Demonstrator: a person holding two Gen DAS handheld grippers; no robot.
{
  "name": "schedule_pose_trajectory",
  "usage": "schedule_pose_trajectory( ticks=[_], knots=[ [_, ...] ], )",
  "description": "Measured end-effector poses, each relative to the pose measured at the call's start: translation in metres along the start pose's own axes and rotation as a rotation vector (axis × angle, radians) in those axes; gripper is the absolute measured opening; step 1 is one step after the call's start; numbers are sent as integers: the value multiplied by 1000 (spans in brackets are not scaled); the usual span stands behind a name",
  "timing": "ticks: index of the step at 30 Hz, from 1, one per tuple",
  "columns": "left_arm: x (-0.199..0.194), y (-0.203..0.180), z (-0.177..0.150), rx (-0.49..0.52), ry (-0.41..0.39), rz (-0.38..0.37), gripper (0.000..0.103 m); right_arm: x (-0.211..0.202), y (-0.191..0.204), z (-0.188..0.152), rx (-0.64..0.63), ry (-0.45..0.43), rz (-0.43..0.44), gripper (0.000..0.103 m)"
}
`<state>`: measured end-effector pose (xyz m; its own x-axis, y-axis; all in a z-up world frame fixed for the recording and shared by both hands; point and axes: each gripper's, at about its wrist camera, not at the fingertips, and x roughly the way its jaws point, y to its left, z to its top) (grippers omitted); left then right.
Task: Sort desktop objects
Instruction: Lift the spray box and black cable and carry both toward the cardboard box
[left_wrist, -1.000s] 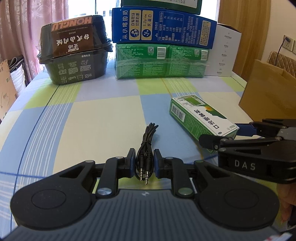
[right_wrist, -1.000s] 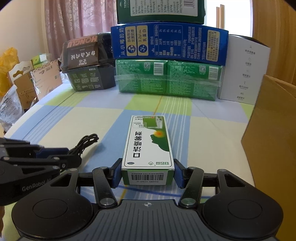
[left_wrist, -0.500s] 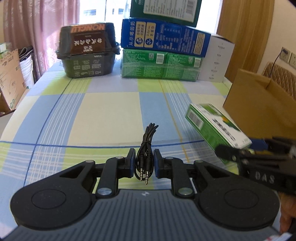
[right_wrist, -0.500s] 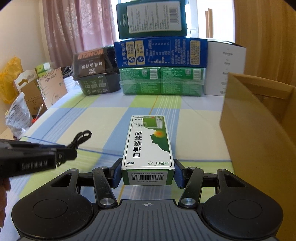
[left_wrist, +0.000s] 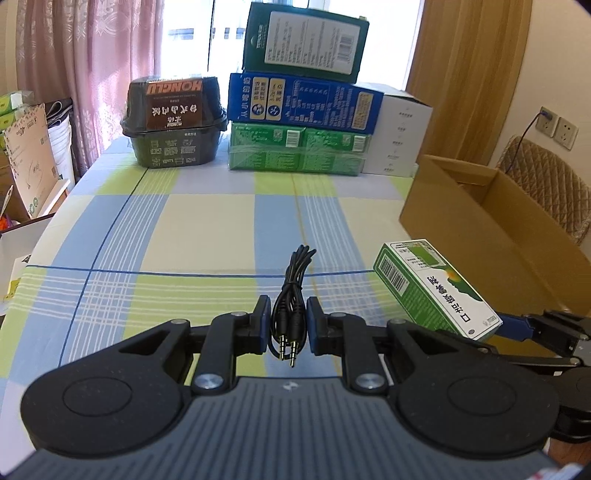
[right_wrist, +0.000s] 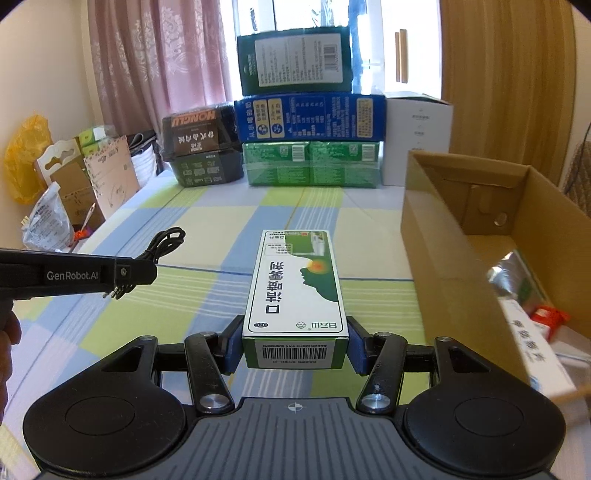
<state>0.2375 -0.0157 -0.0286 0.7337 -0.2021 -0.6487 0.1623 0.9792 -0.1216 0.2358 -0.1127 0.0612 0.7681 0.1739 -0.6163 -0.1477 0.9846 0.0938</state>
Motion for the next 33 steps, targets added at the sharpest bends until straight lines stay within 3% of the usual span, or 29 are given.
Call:
schedule_pose_trajectory(
  ticks=[17, 33],
  knots=[
    [-89, -47, -17, 31, -45, -25, 16, -102, 7, -1, -16, -88, -1, 52],
    [-124, -121, -30, 155, -57, -99, 16, -173, -40, -10, 34, -167, -84, 52]
  ],
)
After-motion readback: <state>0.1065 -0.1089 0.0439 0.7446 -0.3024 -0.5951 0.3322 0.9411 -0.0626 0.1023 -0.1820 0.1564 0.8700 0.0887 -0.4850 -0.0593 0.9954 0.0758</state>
